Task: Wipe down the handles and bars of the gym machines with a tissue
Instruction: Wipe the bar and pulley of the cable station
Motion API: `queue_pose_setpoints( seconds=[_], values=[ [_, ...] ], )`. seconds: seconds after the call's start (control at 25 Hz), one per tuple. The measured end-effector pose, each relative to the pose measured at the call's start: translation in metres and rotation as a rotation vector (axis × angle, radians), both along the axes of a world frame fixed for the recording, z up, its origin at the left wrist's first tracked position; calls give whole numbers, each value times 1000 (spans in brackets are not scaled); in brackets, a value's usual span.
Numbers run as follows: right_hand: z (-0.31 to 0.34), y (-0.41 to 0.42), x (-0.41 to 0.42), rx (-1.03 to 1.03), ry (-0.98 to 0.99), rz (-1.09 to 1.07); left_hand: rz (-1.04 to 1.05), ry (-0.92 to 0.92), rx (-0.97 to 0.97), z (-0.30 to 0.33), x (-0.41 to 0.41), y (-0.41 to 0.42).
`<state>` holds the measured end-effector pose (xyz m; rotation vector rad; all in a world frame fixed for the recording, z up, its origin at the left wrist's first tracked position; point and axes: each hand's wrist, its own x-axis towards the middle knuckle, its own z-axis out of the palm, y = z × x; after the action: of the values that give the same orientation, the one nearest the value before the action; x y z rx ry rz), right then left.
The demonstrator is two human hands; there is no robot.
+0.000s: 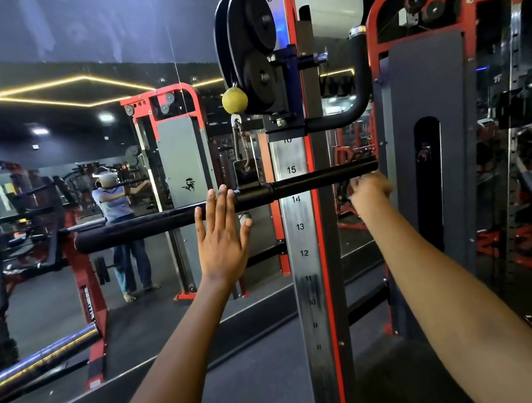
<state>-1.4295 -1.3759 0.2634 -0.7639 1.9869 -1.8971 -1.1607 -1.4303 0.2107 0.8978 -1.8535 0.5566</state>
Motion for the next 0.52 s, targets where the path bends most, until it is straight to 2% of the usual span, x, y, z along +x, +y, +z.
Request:
queue_pose_setpoints(
  seconds=[0.04,0.12,0.16,0.24,0.28,0.36,0.44,0.52],
  values=[
    [-3,-5,5,-11,25,104,4,-2,1,0,0,1],
    [-4,-4,34,-152,-67,220,25,4,-2,-1,-2,4],
    [0,-3,54,-267,-184,207,34,7,2,-2,-3,6],
    [11,1,92,-448,-551,277,48,-1,28,-3,-4,10],
    [12,1,105,-437,-582,336,60,-11,40,-3,-5,13],
    [9,12,122,-394,-576,415,72,-36,76,-2,-5,18],
    [1,32,126,-320,-463,429,72,-58,121,1,-3,23],
    [-7,58,120,-254,-274,283,25,-53,146,1,-4,35]
  ],
)
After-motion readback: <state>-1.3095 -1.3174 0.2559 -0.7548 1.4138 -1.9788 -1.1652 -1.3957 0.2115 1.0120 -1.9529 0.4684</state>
